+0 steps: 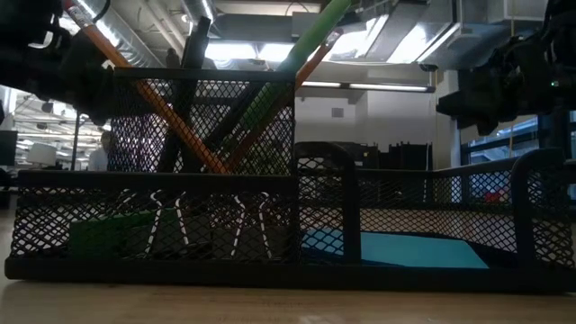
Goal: Pick and place office supplies into organizer
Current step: Return to Home Position
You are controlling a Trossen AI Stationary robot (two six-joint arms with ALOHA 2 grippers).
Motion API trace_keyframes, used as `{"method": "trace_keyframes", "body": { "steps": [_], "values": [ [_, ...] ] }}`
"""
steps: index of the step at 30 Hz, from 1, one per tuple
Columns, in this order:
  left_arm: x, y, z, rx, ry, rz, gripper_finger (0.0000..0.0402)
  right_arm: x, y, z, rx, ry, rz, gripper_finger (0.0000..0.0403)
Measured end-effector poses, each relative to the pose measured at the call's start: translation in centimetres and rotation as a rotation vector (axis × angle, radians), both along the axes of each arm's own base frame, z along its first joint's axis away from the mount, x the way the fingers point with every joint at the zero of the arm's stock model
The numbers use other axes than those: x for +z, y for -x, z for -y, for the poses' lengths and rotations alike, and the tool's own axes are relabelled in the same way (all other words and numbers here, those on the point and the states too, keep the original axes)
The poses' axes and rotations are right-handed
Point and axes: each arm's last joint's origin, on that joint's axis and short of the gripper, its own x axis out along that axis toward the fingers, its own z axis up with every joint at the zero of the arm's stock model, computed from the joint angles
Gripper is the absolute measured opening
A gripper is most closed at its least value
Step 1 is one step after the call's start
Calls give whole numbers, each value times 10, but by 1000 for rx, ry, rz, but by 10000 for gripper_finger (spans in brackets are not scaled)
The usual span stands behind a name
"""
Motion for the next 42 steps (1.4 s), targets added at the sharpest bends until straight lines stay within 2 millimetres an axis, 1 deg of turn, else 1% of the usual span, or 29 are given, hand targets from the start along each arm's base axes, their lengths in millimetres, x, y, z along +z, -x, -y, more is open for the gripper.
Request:
{"method": "trace_keyframes", "body": {
  "steps": [2,6,11,42],
  "values": [
    [1,1,-1,36,-25,3,35,0,0,0,0,0,0,104],
    [3,4,-6,216,-70,5,35,0,0,0,0,1,0,104],
    [2,7,-10,354,-59,17,34,0,0,0,0,2,-1,104],
    [2,7,-10,357,-56,20,33,0,0,0,0,3,0,104]
  ]
}}
